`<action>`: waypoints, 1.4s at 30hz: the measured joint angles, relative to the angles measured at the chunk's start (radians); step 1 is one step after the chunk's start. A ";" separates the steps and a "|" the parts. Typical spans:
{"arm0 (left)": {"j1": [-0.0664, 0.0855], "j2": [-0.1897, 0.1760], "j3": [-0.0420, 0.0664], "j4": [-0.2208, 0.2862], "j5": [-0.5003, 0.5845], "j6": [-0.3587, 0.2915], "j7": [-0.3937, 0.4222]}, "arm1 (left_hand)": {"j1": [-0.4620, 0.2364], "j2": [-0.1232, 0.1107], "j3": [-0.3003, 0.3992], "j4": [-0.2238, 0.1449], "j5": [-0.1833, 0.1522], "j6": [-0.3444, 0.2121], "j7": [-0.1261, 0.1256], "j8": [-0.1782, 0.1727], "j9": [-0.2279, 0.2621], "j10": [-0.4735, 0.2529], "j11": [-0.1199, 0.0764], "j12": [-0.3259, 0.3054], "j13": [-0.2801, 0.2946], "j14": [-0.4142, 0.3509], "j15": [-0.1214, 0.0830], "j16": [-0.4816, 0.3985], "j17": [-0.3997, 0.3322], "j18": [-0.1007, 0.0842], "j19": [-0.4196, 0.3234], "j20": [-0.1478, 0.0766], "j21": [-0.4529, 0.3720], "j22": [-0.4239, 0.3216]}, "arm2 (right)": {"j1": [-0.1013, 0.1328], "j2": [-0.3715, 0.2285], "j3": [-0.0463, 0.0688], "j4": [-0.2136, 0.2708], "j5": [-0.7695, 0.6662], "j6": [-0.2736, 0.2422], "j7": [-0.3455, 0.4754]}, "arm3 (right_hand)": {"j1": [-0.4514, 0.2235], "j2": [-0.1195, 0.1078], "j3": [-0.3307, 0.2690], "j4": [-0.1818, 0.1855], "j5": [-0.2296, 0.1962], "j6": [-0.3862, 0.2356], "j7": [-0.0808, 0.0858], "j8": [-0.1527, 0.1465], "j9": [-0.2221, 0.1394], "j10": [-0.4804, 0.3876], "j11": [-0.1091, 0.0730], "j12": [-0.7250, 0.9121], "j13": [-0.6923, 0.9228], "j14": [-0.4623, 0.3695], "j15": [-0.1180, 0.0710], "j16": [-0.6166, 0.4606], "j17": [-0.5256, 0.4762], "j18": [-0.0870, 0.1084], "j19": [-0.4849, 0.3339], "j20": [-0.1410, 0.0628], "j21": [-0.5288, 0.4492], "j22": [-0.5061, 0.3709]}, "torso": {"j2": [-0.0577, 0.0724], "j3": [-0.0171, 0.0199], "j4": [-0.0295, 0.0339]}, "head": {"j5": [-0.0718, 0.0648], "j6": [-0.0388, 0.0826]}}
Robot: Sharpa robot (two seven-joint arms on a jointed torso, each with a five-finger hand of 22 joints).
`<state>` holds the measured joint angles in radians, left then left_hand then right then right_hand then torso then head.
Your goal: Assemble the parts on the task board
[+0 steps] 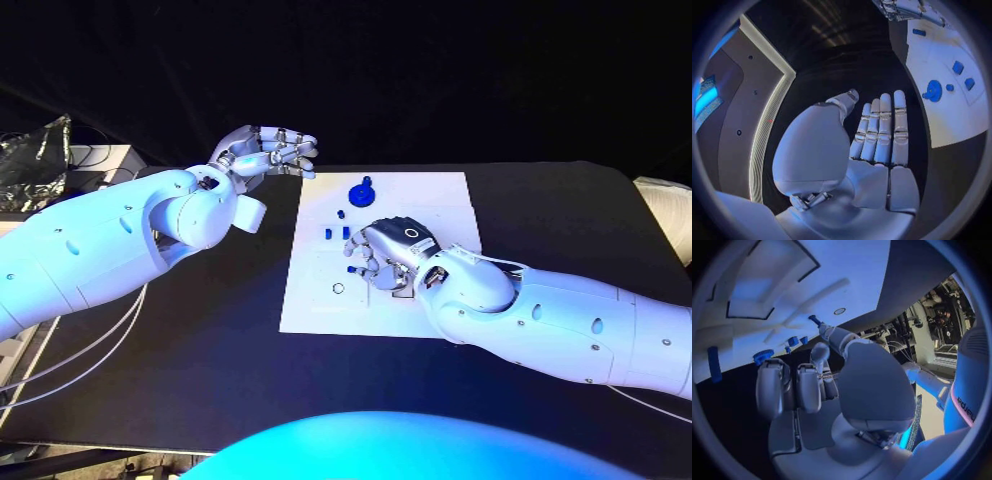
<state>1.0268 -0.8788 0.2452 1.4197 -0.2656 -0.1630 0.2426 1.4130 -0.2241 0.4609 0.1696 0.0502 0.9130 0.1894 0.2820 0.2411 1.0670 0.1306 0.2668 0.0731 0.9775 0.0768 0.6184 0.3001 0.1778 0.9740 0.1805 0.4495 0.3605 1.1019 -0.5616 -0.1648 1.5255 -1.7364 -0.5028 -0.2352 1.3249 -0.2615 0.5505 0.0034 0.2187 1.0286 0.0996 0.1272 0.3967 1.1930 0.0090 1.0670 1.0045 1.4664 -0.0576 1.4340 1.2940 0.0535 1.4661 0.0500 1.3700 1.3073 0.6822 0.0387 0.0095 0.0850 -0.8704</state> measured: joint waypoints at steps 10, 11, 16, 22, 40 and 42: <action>0.000 0.000 0.000 0.000 0.000 0.000 -0.001 | 0.000 0.000 0.000 0.000 0.000 0.000 0.000 0.000 0.000 0.000 0.000 0.000 0.000 0.000 0.000 0.000 0.000 0.000 0.000 0.000 0.000 0.000 | -0.001 0.033 0.000 -0.024 0.001 0.024 -0.008 | -0.012 0.001 -0.019 0.022 0.000 0.009 -0.004 0.003 -0.005 0.148 0.005 0.302 0.297 0.000 0.000 0.034 0.014 -0.016 0.000 0.000 0.074 0.000 | 0.000 -0.0002 0.0013 | 0.000 -0.002; 0.000 0.000 0.000 0.000 0.000 0.000 -0.001 | 0.000 0.000 0.000 0.000 0.000 0.000 0.000 0.000 0.000 0.000 0.000 0.000 0.000 0.000 0.000 0.000 0.000 0.000 0.000 0.000 0.000 0.000 | -0.001 0.036 0.000 -0.026 0.001 0.028 -0.008 | -0.020 0.001 -0.020 0.023 0.000 0.009 -0.004 0.004 -0.005 0.155 0.004 0.312 0.302 0.000 0.000 0.041 0.014 -0.016 0.000 0.000 0.082 0.000 | 0.000 -0.0002 0.0013 | 0.001 -0.002; 0.000 0.000 0.000 0.000 0.000 0.000 -0.001 | 0.000 0.000 -0.003 0.003 0.000 0.000 0.000 0.000 0.000 0.000 0.000 0.000 0.000 0.000 0.000 -0.005 0.002 0.000 0.004 0.004 -0.007 -0.002 | -0.001 0.044 0.000 -0.035 0.002 0.050 -0.011 | -0.020 0.001 -0.023 0.026 0.000 0.011 -0.004 0.012 -0.005 0.162 0.003 0.325 0.304 0.000 0.000 0.046 0.014 -0.016 0.000 0.000 0.099 0.001 | 0.000 -0.0004 0.0008 | 0.003 -0.002; 0.000 0.001 0.000 0.000 0.000 0.000 -0.001 | 0.000 0.000 -0.003 0.003 0.000 0.000 0.000 0.000 0.000 0.000 0.000 0.000 0.000 0.000 0.000 -0.005 0.002 0.000 0.004 0.004 -0.007 -0.002 | -0.002 0.049 0.000 -0.042 0.003 0.070 -0.014 | -0.024 0.005 -0.023 0.026 0.000 0.026 -0.007 0.018 -0.005 0.170 0.001 0.331 0.304 0.000 0.000 0.049 0.014 -0.016 0.000 0.000 0.112 0.001 | 0.000 -0.0005 0.0002 | 0.004 -0.002; 0.000 0.000 0.000 -0.001 0.001 0.000 -0.003 | 0.000 0.000 -0.003 0.003 0.000 0.000 0.000 0.000 -0.001 0.000 0.000 0.000 0.000 0.000 0.000 -0.005 0.003 0.000 0.004 0.004 -0.007 -0.003 | -0.002 0.046 0.000 -0.045 0.004 0.094 -0.017 | -0.017 0.062 -0.008 0.047 0.000 0.059 -0.022 0.047 0.007 0.179 -0.008 0.343 0.303 0.000 0.000 0.057 0.014 -0.032 0.000 0.000 0.133 0.000 | -0.001 0.0016 -0.0009 | 0.006 -0.002; 0.000 0.000 0.000 -0.001 0.001 0.000 -0.003 | 0.000 0.000 -0.003 0.003 0.000 0.000 0.000 0.000 -0.001 0.000 0.000 0.000 0.000 0.000 0.000 -0.005 0.003 0.000 0.004 0.004 -0.007 -0.003 | -0.002 0.044 0.001 -0.043 0.003 0.094 -0.017 | -0.017 0.062 -0.008 0.047 0.000 0.062 -0.019 0.047 0.007 0.179 -0.008 0.343 0.303 0.000 0.000 0.057 0.014 -0.032 0.000 0.000 0.133 0.000 | -0.001 0.0016 -0.0009 | 0.007 -0.002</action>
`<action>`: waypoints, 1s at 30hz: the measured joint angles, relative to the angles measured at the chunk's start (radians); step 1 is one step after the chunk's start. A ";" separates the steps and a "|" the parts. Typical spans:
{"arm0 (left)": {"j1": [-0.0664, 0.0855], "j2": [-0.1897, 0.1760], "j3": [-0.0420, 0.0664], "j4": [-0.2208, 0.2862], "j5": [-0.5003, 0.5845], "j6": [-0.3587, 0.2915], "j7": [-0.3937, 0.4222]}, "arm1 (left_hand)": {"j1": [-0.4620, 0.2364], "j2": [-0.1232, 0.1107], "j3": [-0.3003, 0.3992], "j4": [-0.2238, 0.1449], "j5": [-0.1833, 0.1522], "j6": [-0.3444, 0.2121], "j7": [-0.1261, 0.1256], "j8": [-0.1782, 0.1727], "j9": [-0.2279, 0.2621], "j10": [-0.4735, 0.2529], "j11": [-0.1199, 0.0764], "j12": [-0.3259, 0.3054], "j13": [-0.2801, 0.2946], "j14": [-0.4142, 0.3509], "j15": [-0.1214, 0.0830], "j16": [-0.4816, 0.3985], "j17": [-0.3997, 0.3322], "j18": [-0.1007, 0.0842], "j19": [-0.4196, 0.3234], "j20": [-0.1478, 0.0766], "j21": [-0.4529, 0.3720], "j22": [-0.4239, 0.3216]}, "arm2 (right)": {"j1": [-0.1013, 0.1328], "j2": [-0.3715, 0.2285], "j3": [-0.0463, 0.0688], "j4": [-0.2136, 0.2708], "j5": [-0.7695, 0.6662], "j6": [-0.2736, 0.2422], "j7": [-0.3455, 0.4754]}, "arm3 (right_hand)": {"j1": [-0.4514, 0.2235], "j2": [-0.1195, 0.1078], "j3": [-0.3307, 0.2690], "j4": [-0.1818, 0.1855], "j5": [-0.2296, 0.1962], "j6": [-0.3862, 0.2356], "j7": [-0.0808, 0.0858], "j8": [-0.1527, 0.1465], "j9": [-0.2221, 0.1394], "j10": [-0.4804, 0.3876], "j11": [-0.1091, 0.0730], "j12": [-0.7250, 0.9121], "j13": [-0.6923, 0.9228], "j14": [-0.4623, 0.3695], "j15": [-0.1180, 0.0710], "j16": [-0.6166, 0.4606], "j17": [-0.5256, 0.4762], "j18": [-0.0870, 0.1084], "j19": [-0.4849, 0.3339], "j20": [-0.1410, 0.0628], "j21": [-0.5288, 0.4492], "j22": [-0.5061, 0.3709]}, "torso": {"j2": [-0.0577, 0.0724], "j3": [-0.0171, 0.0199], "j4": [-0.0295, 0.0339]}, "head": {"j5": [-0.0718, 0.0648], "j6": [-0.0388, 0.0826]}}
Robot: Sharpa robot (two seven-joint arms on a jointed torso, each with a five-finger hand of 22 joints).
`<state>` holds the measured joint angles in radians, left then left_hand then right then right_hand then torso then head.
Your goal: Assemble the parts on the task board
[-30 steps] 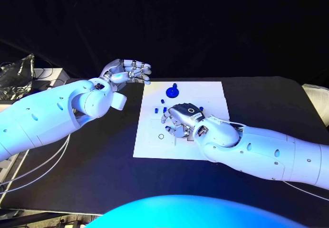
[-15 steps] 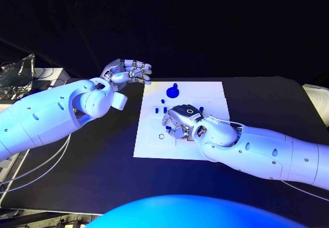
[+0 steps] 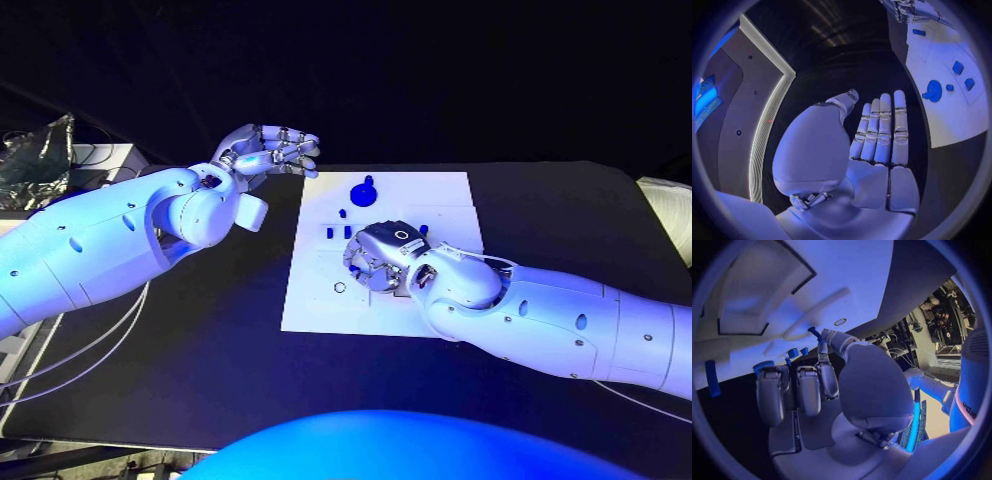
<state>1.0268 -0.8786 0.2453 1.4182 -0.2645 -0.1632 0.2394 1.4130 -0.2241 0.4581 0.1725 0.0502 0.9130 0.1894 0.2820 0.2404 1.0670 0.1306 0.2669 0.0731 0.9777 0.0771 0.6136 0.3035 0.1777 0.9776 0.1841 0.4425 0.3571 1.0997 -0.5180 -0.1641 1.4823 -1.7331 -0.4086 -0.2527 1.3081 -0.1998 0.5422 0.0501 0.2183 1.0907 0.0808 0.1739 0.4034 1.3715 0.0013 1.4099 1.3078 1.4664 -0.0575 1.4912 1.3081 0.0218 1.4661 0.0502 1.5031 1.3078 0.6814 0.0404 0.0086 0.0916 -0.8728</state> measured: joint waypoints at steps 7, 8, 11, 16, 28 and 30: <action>0.000 0.000 0.000 -0.003 0.000 0.000 -0.001 | 0.000 0.000 0.000 0.000 0.000 0.000 0.000 0.000 0.000 0.000 0.000 0.000 0.000 0.003 0.003 0.000 0.001 0.000 0.000 0.000 0.000 -0.001 | 0.000 -0.006 0.001 0.003 -0.002 -0.001 0.000 | 0.000 0.000 0.000 0.000 0.000 0.000 0.000 0.004 0.000 0.000 0.000 0.000 0.000 0.000 0.000 0.000 0.000 0.000 0.000 -0.007 0.004 0.000 | 0.000 0.0000 -0.0002 | -0.001 0.000; 0.000 -0.001 0.000 -0.003 0.000 0.000 -0.001 | 0.000 0.000 0.000 0.000 0.000 0.000 0.000 0.000 0.000 0.000 0.000 0.000 0.000 0.003 0.003 0.000 0.001 0.000 0.000 0.000 0.000 -0.001 | 0.000 -0.007 0.001 0.004 -0.002 -0.001 0.000 | 0.000 0.000 0.000 0.000 0.000 0.000 0.000 0.004 0.000 0.000 0.000 0.000 0.000 0.000 0.000 0.000 0.000 0.000 0.000 -0.007 0.004 0.000 | 0.000 0.0000 -0.0002 | -0.001 0.000; 0.000 -0.001 0.000 -0.003 0.000 0.000 -0.002 | 0.000 0.000 0.000 0.000 0.000 0.000 0.000 0.000 0.000 0.000 0.000 0.000 0.000 0.003 0.003 0.000 0.001 0.000 0.000 0.000 0.000 -0.001 | 0.001 -0.012 0.001 0.004 -0.003 -0.001 -0.001 | 0.000 0.000 0.000 0.000 0.000 0.000 0.000 0.004 0.000 0.000 0.000 0.000 0.000 -0.004 -0.004 0.000 0.000 0.000 0.000 -0.007 0.004 0.000 | 0.000 0.0000 -0.0002 | -0.001 0.000; 0.000 -0.001 0.000 -0.004 0.001 0.000 -0.003 | 0.000 0.000 0.000 0.000 0.000 0.000 0.000 0.000 -0.001 0.000 0.000 -0.004 0.000 0.003 0.003 0.000 0.001 0.000 0.000 0.000 0.000 -0.001 | 0.001 -0.020 0.001 0.003 -0.004 -0.001 -0.005 | 0.000 0.000 0.003 -0.003 0.000 0.000 0.000 0.003 0.000 0.000 0.000 0.000 0.000 -0.004 -0.004 0.000 0.000 0.000 0.000 -0.007 0.008 0.000 | 0.000 -0.0001 -0.0006 | -0.001 0.000; 0.000 -0.003 0.000 -0.005 0.001 0.000 -0.007 | 0.000 0.000 -0.003 0.003 0.000 0.000 0.000 0.000 -0.001 0.000 0.000 -0.004 0.000 0.003 0.003 -0.004 0.002 0.000 0.000 0.000 -0.001 -0.001 | 0.001 -0.026 0.001 0.008 -0.009 -0.004 -0.007 | -0.004 -0.016 0.000 -0.006 0.000 -0.009 0.001 0.005 0.000 0.000 0.000 -0.007 0.000 -0.004 -0.004 0.000 0.000 0.000 0.000 -0.007 0.008 0.000 | 0.000 -0.0003 -0.0002 | -0.002 0.000; 0.000 -0.003 0.000 -0.005 0.001 0.000 -0.007 | 0.000 0.000 -0.003 0.003 0.000 0.000 0.000 0.000 -0.001 0.000 0.000 -0.004 0.000 0.003 0.003 -0.004 0.002 0.000 0.000 0.000 -0.004 -0.002 | 0.000 -0.026 0.001 0.008 -0.009 -0.006 -0.007 | -0.003 -0.034 -0.007 -0.013 -0.006 -0.021 0.006 0.004 -0.002 -0.013 0.000 -0.017 0.000 -0.004 -0.004 0.000 0.000 0.000 0.000 -0.007 0.013 0.000 | 0.000 -0.0004 -0.0002 | -0.002 0.000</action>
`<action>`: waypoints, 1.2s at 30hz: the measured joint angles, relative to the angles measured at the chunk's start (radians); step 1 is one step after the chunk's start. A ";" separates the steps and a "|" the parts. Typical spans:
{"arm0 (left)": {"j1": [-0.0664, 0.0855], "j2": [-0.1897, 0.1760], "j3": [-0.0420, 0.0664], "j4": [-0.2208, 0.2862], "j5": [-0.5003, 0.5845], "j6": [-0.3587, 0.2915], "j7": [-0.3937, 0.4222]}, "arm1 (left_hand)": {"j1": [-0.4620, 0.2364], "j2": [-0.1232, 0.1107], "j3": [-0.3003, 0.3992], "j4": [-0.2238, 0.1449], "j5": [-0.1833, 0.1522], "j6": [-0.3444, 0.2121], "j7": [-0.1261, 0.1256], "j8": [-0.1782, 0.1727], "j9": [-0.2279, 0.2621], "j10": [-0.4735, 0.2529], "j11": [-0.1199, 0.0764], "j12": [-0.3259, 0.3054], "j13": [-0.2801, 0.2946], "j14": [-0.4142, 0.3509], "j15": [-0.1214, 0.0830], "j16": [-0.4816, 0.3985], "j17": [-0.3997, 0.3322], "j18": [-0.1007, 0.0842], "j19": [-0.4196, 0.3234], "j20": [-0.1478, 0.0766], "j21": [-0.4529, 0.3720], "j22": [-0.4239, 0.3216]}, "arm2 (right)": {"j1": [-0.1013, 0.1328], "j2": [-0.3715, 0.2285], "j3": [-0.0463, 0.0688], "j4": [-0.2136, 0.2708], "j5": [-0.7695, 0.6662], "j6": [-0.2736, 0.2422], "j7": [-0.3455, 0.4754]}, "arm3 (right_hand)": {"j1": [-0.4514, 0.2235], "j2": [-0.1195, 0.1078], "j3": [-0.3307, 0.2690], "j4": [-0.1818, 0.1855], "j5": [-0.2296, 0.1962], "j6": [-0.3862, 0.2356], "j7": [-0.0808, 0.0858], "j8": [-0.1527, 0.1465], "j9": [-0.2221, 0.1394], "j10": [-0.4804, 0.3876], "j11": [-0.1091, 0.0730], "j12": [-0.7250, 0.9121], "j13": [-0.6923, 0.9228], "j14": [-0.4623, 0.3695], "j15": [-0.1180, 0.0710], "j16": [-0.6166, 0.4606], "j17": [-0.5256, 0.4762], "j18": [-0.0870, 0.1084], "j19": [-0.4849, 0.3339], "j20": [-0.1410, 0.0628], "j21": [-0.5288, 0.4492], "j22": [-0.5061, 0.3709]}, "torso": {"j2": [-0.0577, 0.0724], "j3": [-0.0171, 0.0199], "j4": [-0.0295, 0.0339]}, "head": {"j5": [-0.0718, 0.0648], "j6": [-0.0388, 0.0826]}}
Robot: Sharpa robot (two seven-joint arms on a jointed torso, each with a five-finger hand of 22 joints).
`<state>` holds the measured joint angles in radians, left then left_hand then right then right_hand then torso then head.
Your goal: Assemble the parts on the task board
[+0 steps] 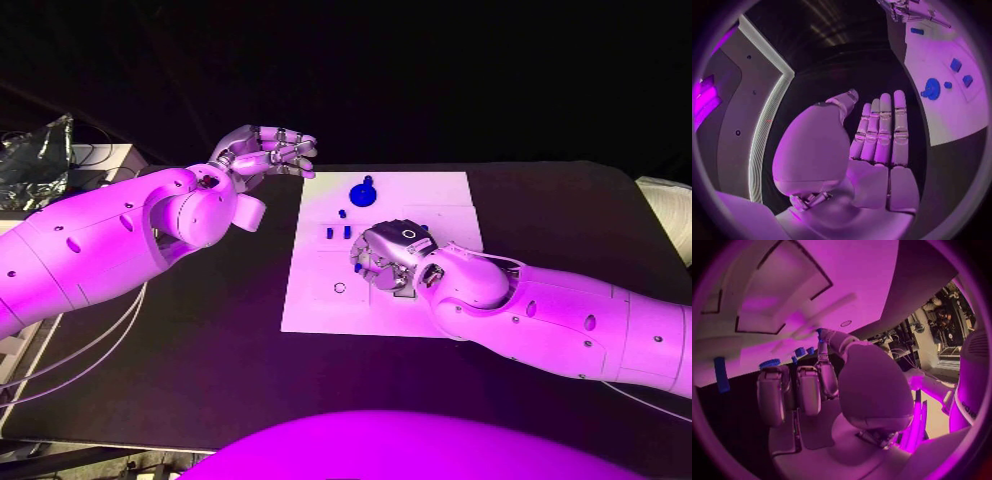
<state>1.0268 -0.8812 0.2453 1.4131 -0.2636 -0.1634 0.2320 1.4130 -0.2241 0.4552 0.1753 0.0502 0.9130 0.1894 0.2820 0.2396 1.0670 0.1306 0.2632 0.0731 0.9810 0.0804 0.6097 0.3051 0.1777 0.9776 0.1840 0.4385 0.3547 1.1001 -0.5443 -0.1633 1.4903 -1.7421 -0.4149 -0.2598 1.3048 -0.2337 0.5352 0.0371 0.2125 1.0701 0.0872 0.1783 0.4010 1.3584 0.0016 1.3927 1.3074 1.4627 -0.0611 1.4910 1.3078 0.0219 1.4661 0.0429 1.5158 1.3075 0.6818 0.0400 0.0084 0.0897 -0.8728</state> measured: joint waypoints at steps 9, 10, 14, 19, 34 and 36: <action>0.000 0.000 0.000 0.000 0.001 0.000 -0.002 | 0.000 0.000 0.000 0.000 0.000 0.000 0.000 0.000 0.000 0.000 0.000 0.000 0.000 0.000 0.000 0.000 0.000 0.000 0.000 0.000 0.000 0.000 | -0.001 -0.006 -0.001 -0.001 0.001 -0.025 0.001 | -0.005 -0.034 -0.013 0.005 -0.037 -0.064 0.013 -0.041 -0.023 -0.062 0.010 -0.059 -0.039 0.000 0.000 0.004 0.000 0.000 0.000 0.000 0.002 0.000 | 0.000 -0.0003 -0.0003 | -0.003 0.000; 0.000 0.000 0.000 0.000 0.001 0.000 -0.002 | 0.000 0.000 0.000 0.000 0.000 0.000 0.000 0.000 0.000 0.000 0.000 0.000 0.000 0.000 0.000 0.000 0.000 0.000 0.000 0.000 0.000 0.000 | -0.001 -0.007 -0.001 0.000 0.002 -0.030 0.001 | -0.006 -0.034 -0.022 0.004 -0.041 -0.094 0.017 -0.061 -0.033 -0.063 0.010 -0.059 -0.040 0.001 0.001 0.004 0.000 0.000 0.000 0.000 0.002 0.000 | 0.000 -0.0003 -0.0002 | -0.003 0.000; 0.000 0.000 0.000 -0.001 0.001 0.000 -0.003 | 0.000 0.000 0.000 0.000 0.000 0.000 0.000 0.000 0.000 0.000 0.000 0.000 0.000 0.000 0.000 0.000 0.000 0.000 0.000 0.000 0.000 0.000 | -0.001 -0.017 -0.001 0.009 0.006 -0.054 0.003 | 0.012 -0.032 -0.098 0.014 -0.041 -0.187 0.037 -0.109 -0.067 -0.053 0.030 -0.053 -0.028 0.003 0.015 0.011 0.000 0.000 0.000 0.015 0.014 0.000 | 0.000 -0.0003 0.0001 | -0.004 0.000; 0.000 0.000 0.000 -0.002 0.001 0.000 -0.003 | 0.000 0.000 0.000 0.000 0.000 0.000 0.000 0.000 -0.001 -0.004 0.004 0.000 0.000 0.000 0.000 0.000 0.001 0.000 0.000 0.000 0.000 -0.001 | -0.001 -0.044 0.002 0.036 0.020 -0.086 0.007 | 0.042 -0.010 -0.177 0.041 -0.034 -0.200 0.043 -0.109 -0.082 -0.048 0.036 -0.049 -0.022 0.003 0.022 0.014 0.000 0.000 0.000 0.019 0.022 0.000 | 0.000 -0.0003 0.0000 | -0.006 0.000; -0.008 -0.007 0.000 -0.003 0.002 0.001 -0.005 | 0.004 0.004 -0.003 0.003 0.000 0.000 0.000 0.000 -0.001 -0.004 0.004 0.000 0.000 0.000 0.000 -0.004 0.002 0.000 0.004 -0.004 0.000 -0.002 | 0.107 -0.226 0.041 0.091 0.218 -0.056 0.117 | 0.096 -0.048 -0.046 0.143 -0.013 -0.115 0.057 -0.051 -0.102 -0.386 0.083 -1.008 -0.933 0.005 0.064 -0.012 0.000 0.000 0.000 0.054 -0.148 0.001 | -0.006 -0.0017 -0.0075 | -0.025 0.024; -0.013 -0.008 0.000 -0.003 0.003 0.001 -0.005 | 0.004 0.004 -0.003 0.003 0.000 0.000 0.000 0.000 -0.001 -0.004 0.004 0.000 0.000 0.000 0.000 -0.004 0.002 0.000 0.004 -0.004 0.000 -0.002 | 0.118 -0.235 0.042 0.086 0.230 -0.030 0.134 | 0.096 -0.048 -0.052 0.135 -0.013 -0.109 0.063 -0.051 -0.104 -0.382 0.088 -1.044 -0.974 0.004 0.065 -0.012 0.000 0.000 0.000 0.054 -0.153 0.001 | -0.008 -0.0016 -0.0103 | -0.027 0.027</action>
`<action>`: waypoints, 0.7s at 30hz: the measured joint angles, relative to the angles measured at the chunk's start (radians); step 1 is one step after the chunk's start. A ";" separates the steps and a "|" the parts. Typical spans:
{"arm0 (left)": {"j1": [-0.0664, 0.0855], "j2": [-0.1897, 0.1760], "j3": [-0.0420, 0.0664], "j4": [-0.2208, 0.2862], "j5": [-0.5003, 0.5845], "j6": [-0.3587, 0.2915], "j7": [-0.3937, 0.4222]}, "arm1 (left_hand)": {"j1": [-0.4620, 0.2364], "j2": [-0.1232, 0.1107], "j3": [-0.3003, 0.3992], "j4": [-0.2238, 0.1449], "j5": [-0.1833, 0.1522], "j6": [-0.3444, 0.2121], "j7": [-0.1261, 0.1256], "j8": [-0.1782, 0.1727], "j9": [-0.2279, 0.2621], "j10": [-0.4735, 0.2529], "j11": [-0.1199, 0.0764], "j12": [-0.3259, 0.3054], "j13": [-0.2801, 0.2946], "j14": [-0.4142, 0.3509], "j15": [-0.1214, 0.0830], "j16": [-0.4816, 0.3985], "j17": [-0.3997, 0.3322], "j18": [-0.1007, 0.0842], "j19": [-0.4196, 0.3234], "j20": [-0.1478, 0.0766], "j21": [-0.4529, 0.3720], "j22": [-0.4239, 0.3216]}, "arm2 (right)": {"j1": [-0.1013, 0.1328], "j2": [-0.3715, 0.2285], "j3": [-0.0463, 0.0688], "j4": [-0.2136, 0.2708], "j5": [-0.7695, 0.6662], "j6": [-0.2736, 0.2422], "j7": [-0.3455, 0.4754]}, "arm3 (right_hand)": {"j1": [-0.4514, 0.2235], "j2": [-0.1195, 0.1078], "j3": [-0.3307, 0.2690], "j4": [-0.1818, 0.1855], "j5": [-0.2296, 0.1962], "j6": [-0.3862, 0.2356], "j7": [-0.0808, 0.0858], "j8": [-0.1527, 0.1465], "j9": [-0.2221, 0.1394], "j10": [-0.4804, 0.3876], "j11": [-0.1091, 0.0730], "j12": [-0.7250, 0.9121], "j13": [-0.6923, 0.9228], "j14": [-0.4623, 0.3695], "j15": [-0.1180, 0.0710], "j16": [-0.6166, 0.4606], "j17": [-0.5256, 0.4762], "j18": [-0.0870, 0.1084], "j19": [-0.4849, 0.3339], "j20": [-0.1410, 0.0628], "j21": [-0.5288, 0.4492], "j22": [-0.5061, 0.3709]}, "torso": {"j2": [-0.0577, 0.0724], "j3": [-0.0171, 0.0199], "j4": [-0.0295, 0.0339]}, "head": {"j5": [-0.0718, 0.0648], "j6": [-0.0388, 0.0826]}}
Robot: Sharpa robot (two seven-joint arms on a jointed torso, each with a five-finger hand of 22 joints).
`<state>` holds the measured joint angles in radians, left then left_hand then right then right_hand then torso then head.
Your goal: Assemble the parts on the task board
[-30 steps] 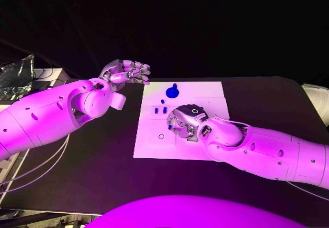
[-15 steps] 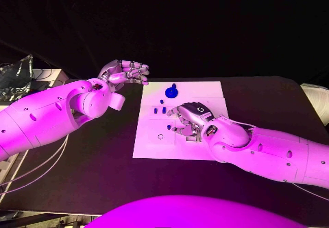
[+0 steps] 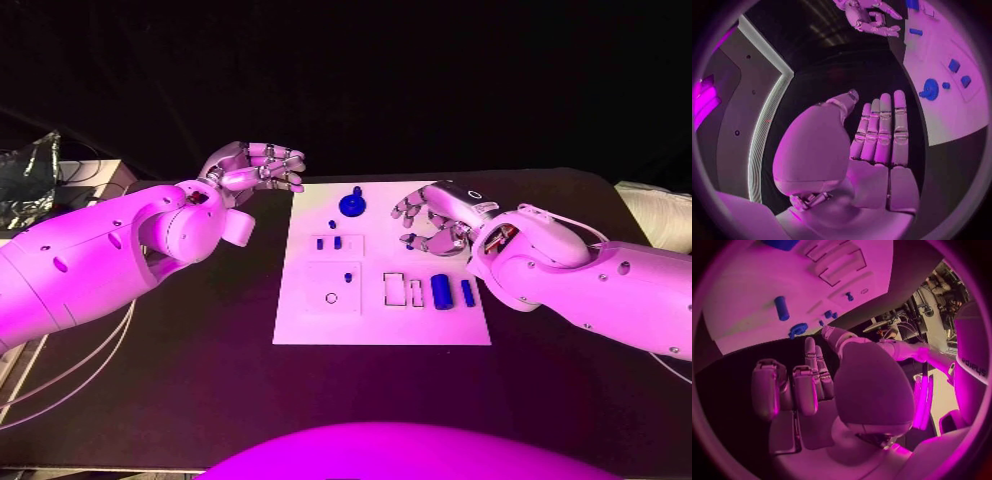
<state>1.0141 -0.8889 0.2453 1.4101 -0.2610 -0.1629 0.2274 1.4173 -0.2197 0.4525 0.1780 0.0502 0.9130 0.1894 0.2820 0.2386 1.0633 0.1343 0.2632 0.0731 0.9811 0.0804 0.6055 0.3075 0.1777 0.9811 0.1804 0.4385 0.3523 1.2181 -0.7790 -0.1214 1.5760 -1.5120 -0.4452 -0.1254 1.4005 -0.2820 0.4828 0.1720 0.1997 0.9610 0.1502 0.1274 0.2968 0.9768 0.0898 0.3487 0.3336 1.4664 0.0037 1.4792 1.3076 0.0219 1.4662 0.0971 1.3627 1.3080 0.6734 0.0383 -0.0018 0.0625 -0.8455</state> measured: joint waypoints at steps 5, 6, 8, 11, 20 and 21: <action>-0.012 -0.001 0.000 0.000 0.001 0.000 0.001 | 0.000 0.000 0.000 0.000 0.000 0.000 0.000 0.000 0.000 0.000 0.000 0.000 0.000 0.000 0.000 0.000 0.000 0.000 0.000 0.000 -0.004 0.000 | 0.017 -0.006 0.002 -0.027 -0.008 0.067 0.022 | -0.003 -0.003 -0.061 -0.019 -0.003 -0.004 0.003 0.000 -0.009 0.000 0.000 -0.059 -0.074 0.000 0.000 0.000 0.000 0.016 0.000 0.000 -0.026 0.000 | -0.004 0.0008 -0.0039 | -0.004 0.005; -0.013 -0.002 0.000 0.000 0.002 0.000 0.001 | 0.000 0.000 0.000 0.000 0.000 0.000 0.000 0.000 0.000 0.000 0.000 0.000 0.000 0.000 0.000 0.000 0.000 0.000 0.000 0.000 -0.004 0.000 | 0.019 -0.006 0.002 -0.035 -0.017 0.082 0.023 | -0.003 -0.003 -0.077 -0.019 -0.009 -0.008 0.000 0.000 -0.010 -0.004 0.003 -0.068 -0.086 0.000 0.000 0.000 0.000 0.016 0.000 0.000 -0.032 0.000 | -0.005 0.0012 -0.0042 | -0.005 0.005; -0.014 -0.002 0.000 0.001 0.002 0.000 0.001 | 0.000 0.000 0.000 0.000 0.000 0.000 0.000 0.000 0.000 0.000 0.000 0.000 0.000 0.000 0.000 0.000 0.000 0.000 0.000 0.000 -0.004 0.000 | 0.020 -0.004 0.002 -0.047 -0.033 0.105 0.023 | 0.020 0.020 -0.163 -0.010 -0.023 -0.019 -0.008 0.000 -0.018 -0.032 0.011 -0.094 -0.130 0.000 0.007 -0.004 0.000 0.016 0.000 0.007 -0.047 0.000 | -0.005 0.0012 -0.0043 | -0.006 0.006; -0.017 -0.003 0.000 0.001 0.003 0.000 0.001 | 0.000 0.000 0.000 0.000 0.000 0.000 0.000 0.000 0.000 0.000 0.000 0.000 0.000 0.000 0.000 0.000 0.000 0.000 0.000 0.000 -0.004 -0.001 | 0.022 0.003 0.001 -0.065 -0.062 0.140 0.022 | 0.060 0.046 -0.252 0.015 -0.023 -0.029 -0.019 -0.008 -0.027 -0.042 0.015 -0.107 -0.173 -0.002 0.009 -0.004 0.000 0.016 0.000 0.011 -0.054 0.000 | -0.005 0.0009 -0.0041 | -0.007 0.008; -0.018 -0.004 0.000 0.001 0.005 0.000 0.002 | 0.000 0.000 0.000 0.000 0.000 0.000 0.000 0.000 -0.001 0.000 0.000 0.000 0.000 0.000 0.000 0.000 0.001 0.000 0.000 0.000 -0.004 -0.001 | 0.021 0.047 -0.004 -0.120 -0.117 0.192 0.014 | 0.092 0.061 -0.293 0.042 -0.023 -0.029 -0.019 -0.008 -0.033 -0.042 0.015 -0.107 -0.202 -0.002 0.009 -0.004 0.000 0.016 0.000 0.011 -0.054 0.000 | -0.003 0.0001 -0.0039 | -0.007 0.010; -0.018 -0.004 0.000 0.001 0.005 0.000 0.002 | 0.000 0.000 0.000 0.000 0.000 0.000 0.000 0.000 -0.001 0.000 0.000 0.000 0.000 0.000 0.000 0.000 0.001 0.000 0.000 0.000 -0.004 -0.001 | 0.020 0.054 -0.005 -0.129 -0.122 0.195 0.013 | 0.098 0.066 -0.294 0.043 -0.023 -0.029 -0.019 -0.008 -0.033 -0.039 0.014 -0.107 -0.204 -0.002 0.009 -0.004 0.000 0.016 0.000 0.011 -0.054 0.000 | -0.003 0.0002 -0.0035 | -0.007 0.010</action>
<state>0.9958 -0.8931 0.2451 1.4112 -0.2559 -0.1630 0.2292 1.4173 -0.2197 0.4526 0.1780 0.0502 0.9130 0.1894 0.2820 0.2377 1.0633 0.1343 0.2632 0.0732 0.9810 0.0804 0.6055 0.3083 0.1776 0.9811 0.1805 0.4347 0.3512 1.2384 -0.7246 -0.1263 1.4474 -1.6337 -0.2506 -0.1123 1.4981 -0.2158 0.1891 0.2154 0.1762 0.9319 0.1315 0.1196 0.2634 0.9376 0.1036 0.2419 0.1300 1.4645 0.0126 1.4752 1.3074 0.0377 1.4661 0.1077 1.3091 1.3077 0.6703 0.0385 -0.0053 0.0560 -0.8358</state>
